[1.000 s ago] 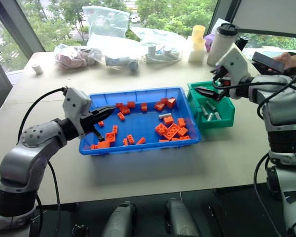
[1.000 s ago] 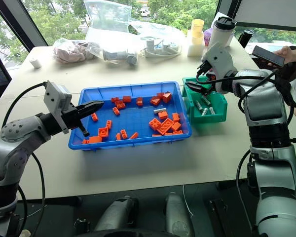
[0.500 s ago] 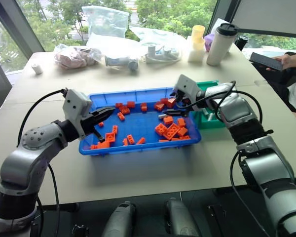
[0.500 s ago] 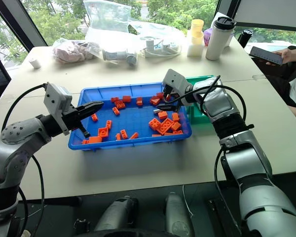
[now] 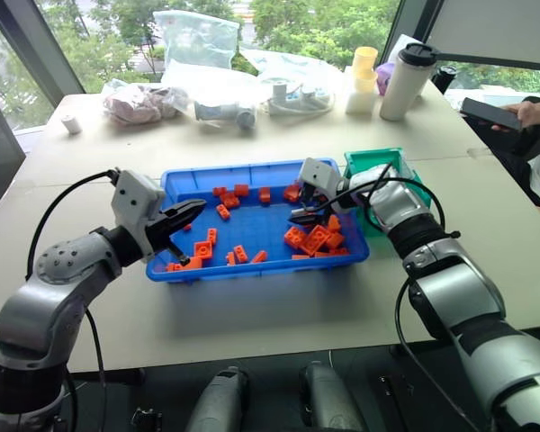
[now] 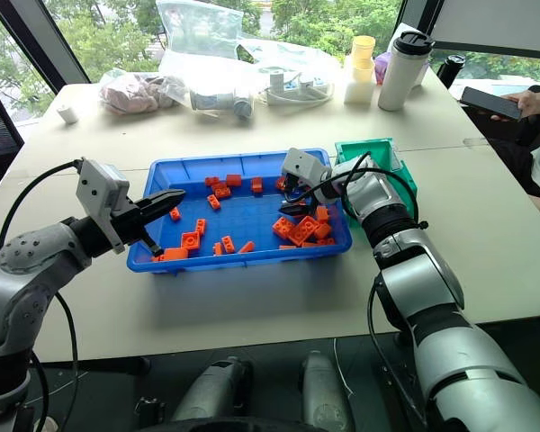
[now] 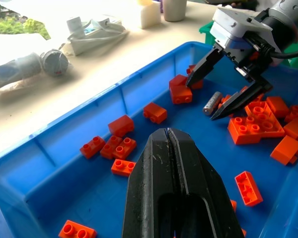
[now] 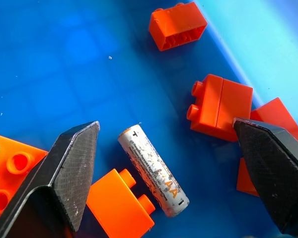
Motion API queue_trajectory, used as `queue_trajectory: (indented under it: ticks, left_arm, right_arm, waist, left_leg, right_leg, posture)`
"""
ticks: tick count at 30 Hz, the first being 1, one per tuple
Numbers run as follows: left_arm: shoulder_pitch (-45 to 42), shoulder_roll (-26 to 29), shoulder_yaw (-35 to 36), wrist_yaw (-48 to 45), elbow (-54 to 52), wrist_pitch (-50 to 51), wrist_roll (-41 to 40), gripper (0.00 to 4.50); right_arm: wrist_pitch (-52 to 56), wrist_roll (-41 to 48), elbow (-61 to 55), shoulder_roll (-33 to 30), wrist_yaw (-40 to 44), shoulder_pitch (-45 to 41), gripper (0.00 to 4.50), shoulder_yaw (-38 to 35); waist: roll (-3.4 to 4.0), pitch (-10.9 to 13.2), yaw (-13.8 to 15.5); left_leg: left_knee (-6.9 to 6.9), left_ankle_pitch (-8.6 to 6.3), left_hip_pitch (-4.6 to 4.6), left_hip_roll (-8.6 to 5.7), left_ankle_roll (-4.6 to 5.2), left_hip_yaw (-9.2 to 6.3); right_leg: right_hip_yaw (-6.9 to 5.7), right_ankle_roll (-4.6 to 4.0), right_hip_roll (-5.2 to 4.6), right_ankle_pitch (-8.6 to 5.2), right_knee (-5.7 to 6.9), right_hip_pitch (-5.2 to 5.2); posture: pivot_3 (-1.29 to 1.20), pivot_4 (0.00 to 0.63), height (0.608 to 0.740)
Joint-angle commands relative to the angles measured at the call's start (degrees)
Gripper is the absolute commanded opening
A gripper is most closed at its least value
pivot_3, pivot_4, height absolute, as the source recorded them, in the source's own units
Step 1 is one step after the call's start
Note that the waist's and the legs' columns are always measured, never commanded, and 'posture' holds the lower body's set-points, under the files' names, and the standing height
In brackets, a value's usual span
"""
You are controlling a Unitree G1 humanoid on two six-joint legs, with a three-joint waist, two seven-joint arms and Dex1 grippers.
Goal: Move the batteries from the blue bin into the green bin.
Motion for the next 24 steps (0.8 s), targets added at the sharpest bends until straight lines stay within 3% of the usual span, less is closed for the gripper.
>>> queue_trajectory:
  ticks: [1,14,23,24]
  left_arm:
    - [-0.53,-0.02,1.19,0.62,-1.83,-0.38,-0.20,0.00]
    - [-2.07,-0.44,0.11,0.08,-0.05,-1.37,0.67,0.00]
    - [-2.42,-1.47,-0.90,0.48,0.19,-2.26,1.53,0.00]
    - [-2.37,-1.69,-0.96,0.62,0.10,-2.33,1.65,0.00]
  right_arm:
    - [0.20,-0.99,-0.23,-1.01,1.39,-0.88,4.41,-0.34]
    - [4.10,-2.40,-8.68,-4.07,6.98,3.29,4.41,0.35]
    - [3.36,-6.56,-1.03,-3.22,7.33,-1.71,4.41,3.53]
    - [3.25,-6.80,-0.04,-2.96,7.30,-2.38,4.18,3.72]
  waist:
    - [0.00,0.00,0.07]
    - [0.00,0.00,0.30]
    - [-0.01,0.00,0.29]
    - [-0.01,0.00,0.29]
  left_leg:
    - [0.00,0.00,0.00,0.00,0.00,0.00]
    - [0.02,-0.01,0.00,-0.03,0.02,-0.01]
    - [0.03,0.01,0.00,-0.04,-0.01,-0.02]
    - [0.03,0.01,0.00,-0.04,-0.01,-0.02]
  right_leg:
    - [0.00,0.00,0.00,0.00,0.00,0.01]
    - [-0.02,0.00,-0.02,0.00,-0.01,0.04]
    - [-0.03,0.00,-0.02,0.00,-0.01,0.04]
    - [-0.03,0.00,-0.02,0.00,-0.01,0.04]
  posture:
    - [0.00,0.150,0.740]
    - [0.00,0.150,0.740]
    - [0.00,0.150,0.740]
    - [0.00,0.150,0.740]
